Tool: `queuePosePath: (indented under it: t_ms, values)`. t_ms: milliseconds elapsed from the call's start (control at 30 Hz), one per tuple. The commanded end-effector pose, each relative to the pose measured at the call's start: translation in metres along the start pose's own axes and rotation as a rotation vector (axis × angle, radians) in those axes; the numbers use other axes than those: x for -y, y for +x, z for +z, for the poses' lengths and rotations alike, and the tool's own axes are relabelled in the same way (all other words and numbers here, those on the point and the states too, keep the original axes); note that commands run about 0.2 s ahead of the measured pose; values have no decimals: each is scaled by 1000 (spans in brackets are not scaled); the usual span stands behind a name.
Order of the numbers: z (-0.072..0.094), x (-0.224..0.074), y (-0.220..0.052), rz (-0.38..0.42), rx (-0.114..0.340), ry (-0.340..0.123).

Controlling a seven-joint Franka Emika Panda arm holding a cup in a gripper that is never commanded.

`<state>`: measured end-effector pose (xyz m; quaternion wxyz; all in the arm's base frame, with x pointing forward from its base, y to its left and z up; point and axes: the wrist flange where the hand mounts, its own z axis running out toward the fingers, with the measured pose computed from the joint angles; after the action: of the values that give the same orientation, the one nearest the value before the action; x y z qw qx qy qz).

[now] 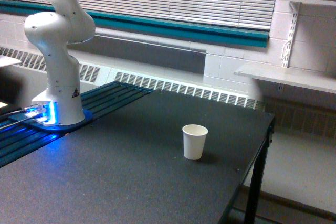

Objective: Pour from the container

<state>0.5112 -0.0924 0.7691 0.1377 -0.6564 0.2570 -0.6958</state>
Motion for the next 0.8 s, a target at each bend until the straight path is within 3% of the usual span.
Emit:
queuePosePath:
  t_ms: [33,800]
  values:
    - [0,-5,-4,22,2,-8]
    - [-10,4,-27,-44,9,32]
